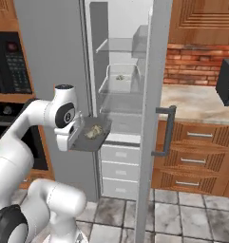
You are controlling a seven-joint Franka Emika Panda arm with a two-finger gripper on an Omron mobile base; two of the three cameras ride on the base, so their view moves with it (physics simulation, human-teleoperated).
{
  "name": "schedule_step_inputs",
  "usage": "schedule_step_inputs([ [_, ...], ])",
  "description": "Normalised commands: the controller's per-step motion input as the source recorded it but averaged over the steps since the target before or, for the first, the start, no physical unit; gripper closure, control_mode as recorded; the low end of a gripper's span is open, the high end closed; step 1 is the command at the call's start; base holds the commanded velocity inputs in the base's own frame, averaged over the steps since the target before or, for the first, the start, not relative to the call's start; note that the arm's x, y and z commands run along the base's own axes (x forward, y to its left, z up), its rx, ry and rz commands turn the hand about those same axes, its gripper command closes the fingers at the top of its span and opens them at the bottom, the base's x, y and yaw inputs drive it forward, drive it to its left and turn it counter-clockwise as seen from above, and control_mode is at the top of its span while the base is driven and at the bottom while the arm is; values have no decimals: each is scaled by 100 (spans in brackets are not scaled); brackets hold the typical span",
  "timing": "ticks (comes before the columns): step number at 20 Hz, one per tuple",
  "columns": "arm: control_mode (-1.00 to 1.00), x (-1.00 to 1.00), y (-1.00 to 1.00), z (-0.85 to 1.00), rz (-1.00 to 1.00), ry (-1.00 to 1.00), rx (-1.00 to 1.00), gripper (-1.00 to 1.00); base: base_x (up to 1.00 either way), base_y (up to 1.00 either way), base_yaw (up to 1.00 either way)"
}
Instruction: Place two dumplings into each of the tupperware containers and then place the containers in the fridge.
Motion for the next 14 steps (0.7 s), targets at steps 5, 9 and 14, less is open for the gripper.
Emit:
schedule_step_inputs([
  [5, 100, 0, 0, 0, 0, 0, 0, 100, 79, -12, 1],
  [9, 100, 0, 0, 0, 0, 0, 0, 100, 70, -37, 1],
  [14, 100, 0, 0, 0, 0, 0, 0, 100, 49, -45, 1],
])
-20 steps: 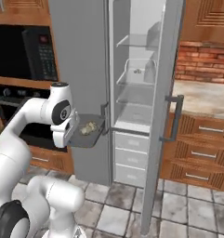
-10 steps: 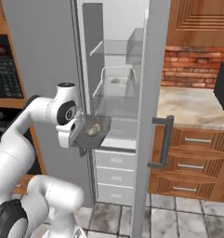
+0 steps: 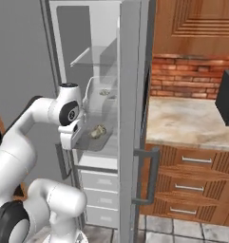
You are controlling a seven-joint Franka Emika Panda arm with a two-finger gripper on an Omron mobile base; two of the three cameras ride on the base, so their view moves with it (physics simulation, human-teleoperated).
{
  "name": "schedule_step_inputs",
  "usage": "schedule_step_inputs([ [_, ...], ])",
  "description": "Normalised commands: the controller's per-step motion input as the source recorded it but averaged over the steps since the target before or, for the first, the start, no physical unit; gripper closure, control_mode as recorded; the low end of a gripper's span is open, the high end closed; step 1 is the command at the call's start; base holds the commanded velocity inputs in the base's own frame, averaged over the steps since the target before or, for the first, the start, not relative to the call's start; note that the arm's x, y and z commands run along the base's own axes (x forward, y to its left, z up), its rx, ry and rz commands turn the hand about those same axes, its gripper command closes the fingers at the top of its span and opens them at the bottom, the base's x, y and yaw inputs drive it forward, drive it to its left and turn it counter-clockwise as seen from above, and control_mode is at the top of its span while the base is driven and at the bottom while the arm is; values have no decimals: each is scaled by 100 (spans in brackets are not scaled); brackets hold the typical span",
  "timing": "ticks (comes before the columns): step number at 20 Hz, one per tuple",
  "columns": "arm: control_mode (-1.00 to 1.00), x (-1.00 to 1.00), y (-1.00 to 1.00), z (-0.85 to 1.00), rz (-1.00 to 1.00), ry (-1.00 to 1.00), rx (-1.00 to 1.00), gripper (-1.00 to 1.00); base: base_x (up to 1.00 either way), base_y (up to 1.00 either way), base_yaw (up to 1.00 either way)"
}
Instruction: Place two dumplings into each of the tupperware containers and then place the containers in the fridge.
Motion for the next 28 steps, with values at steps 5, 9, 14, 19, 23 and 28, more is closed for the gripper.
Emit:
schedule_step_inputs([
  [5, 100, 0, 0, 0, 0, 0, 0, 100, 37, -29, 6],
  [9, 100, 0, 0, 0, 0, 0, 0, 100, 31, 0, 7],
  [14, 100, 0, 0, 0, 0, 0, 0, 100, 53, 3, 12],
  [19, 100, 0, 0, 0, 0, 0, 0, 100, 58, -2, 11],
  [23, 100, 0, 0, 0, 0, 0, 0, 100, 2, 0, 0],
  [28, 100, 0, 0, 0, 0, 0, 0, 100, 0, 0, 0],
])
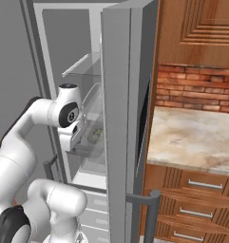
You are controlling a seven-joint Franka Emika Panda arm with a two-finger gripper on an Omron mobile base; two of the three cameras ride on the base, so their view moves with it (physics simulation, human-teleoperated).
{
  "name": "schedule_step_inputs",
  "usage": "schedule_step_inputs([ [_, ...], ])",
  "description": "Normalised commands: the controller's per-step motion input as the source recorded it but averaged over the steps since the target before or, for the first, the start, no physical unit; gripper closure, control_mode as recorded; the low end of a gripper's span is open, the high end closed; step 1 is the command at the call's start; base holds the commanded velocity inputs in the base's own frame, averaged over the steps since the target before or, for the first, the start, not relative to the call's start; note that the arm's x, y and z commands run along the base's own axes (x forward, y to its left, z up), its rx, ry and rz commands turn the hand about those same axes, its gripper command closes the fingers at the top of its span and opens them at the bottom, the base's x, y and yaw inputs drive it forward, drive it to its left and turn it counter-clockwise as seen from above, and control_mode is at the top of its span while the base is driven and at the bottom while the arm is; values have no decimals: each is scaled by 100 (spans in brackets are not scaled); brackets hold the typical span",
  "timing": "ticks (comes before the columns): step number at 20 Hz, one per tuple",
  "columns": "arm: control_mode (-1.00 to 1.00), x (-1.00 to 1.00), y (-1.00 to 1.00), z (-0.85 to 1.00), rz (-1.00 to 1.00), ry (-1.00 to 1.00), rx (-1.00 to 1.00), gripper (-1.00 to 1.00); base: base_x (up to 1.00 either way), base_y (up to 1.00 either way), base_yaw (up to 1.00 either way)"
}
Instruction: Place two dumplings into each of the tupperware containers and then place the containers in the fridge.
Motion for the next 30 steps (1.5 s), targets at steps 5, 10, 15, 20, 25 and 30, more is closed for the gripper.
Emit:
schedule_step_inputs([
  [5, 100, 0, 0, 0, 0, 0, 0, 100, 0, 0, 0],
  [10, -100, -64, -9, 10, 0, -26, 0, 100, 0, 0, 0],
  [15, -100, -40, 0, 62, -1, -28, 0, 100, 0, 0, 0],
  [20, -100, 6, -26, 82, 2, -14, 1, 100, 0, 0, 0],
  [25, -100, 23, -3, 64, 2, 0, 0, 100, 0, 0, 0],
  [30, -100, 25, 0, 46, 0, -4, 2, 100, 0, 0, 0],
])
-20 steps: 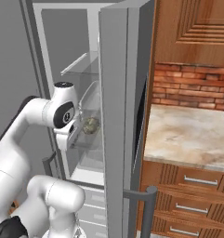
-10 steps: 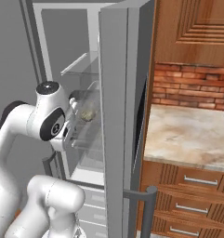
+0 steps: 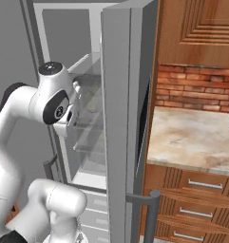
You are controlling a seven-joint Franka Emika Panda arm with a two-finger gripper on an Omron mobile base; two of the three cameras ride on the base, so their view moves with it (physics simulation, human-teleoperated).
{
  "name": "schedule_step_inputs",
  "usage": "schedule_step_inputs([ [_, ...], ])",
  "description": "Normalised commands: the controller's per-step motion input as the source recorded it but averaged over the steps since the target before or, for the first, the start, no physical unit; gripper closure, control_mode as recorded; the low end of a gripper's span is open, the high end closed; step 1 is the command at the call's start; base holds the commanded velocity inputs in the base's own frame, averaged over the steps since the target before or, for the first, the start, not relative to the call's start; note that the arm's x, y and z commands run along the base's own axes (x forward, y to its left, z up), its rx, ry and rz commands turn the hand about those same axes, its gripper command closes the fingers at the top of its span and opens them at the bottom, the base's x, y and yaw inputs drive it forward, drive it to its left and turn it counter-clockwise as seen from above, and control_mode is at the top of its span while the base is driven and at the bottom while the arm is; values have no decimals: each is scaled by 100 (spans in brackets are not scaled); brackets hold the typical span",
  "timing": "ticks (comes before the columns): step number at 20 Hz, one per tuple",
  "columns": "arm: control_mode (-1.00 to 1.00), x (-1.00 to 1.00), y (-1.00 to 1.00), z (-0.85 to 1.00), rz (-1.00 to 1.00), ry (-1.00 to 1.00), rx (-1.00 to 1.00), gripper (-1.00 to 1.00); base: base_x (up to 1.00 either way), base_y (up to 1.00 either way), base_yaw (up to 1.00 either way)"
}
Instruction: Place two dumplings into each of the tupperware containers and then place the containers in the fridge.
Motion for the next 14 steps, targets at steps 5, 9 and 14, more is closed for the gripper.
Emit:
schedule_step_inputs([
  [5, -100, 54, -4, 46, 0, -10, 11, 100, 0, 0, 0],
  [9, -100, -19, -9, 35, 0, -13, 1, 100, 0, 0, 0],
  [14, -100, -75, -14, 25, 0, -9, 0, 100, 0, 0, 0],
])
